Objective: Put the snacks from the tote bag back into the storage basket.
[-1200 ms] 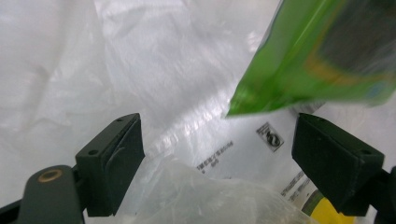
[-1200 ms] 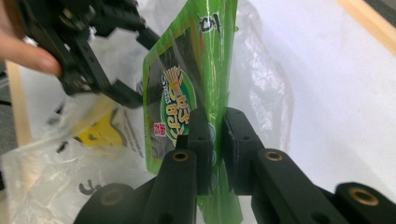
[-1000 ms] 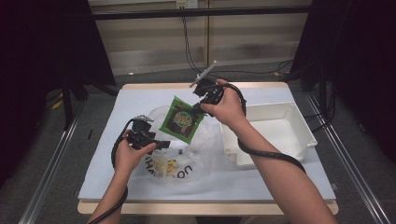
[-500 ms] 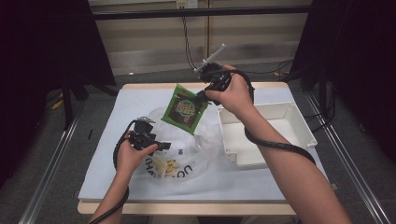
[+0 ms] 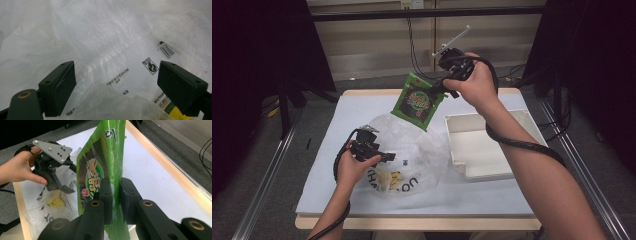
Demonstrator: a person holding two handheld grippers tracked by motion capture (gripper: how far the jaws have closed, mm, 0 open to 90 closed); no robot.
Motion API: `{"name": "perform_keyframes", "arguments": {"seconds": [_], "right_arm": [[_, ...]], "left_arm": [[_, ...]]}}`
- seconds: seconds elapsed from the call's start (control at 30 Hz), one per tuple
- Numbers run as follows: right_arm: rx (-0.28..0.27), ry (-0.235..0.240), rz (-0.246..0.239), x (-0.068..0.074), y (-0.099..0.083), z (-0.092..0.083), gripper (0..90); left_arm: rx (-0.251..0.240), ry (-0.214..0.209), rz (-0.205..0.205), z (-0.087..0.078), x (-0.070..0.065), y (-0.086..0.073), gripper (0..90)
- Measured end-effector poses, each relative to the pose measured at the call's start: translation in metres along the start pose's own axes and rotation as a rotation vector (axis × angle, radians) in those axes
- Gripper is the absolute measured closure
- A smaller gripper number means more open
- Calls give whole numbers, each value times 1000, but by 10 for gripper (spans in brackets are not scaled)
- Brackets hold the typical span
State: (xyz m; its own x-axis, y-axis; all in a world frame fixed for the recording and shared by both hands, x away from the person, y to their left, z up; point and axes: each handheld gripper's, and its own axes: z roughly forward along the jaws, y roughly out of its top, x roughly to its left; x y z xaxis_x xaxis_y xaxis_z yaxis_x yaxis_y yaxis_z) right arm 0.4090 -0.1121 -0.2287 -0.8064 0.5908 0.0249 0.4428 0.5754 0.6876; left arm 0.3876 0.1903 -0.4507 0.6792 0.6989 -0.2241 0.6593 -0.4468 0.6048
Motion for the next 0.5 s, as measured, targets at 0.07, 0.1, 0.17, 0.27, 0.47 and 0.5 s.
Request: {"name": "perform_keyframes", "arguments": {"seconds": [0.07, 0.1, 0.17, 0.27, 0.47, 0.5], "right_arm": [[-3, -14, 8, -2, 0, -4, 815], [-6, -15, 8, -2, 1, -5, 815], [-3, -18, 4, -3, 1, -6, 815], [1, -28, -8, -5, -3, -8, 815], [18, -50, 2, -16, -15, -12, 814], [22, -54, 9, -17, -19, -13, 814]], "left_arm": [[7, 0, 1, 0, -1, 1, 151], [2, 1, 0, 0, -1, 1, 150], [7, 5, 15, -2, -1, 2, 149], [-11, 0, 12, -6, -4, 4, 147], [-26, 5, 33, -11, -11, 9, 144], [-26, 7, 36, -12, -12, 10, 141]]}}
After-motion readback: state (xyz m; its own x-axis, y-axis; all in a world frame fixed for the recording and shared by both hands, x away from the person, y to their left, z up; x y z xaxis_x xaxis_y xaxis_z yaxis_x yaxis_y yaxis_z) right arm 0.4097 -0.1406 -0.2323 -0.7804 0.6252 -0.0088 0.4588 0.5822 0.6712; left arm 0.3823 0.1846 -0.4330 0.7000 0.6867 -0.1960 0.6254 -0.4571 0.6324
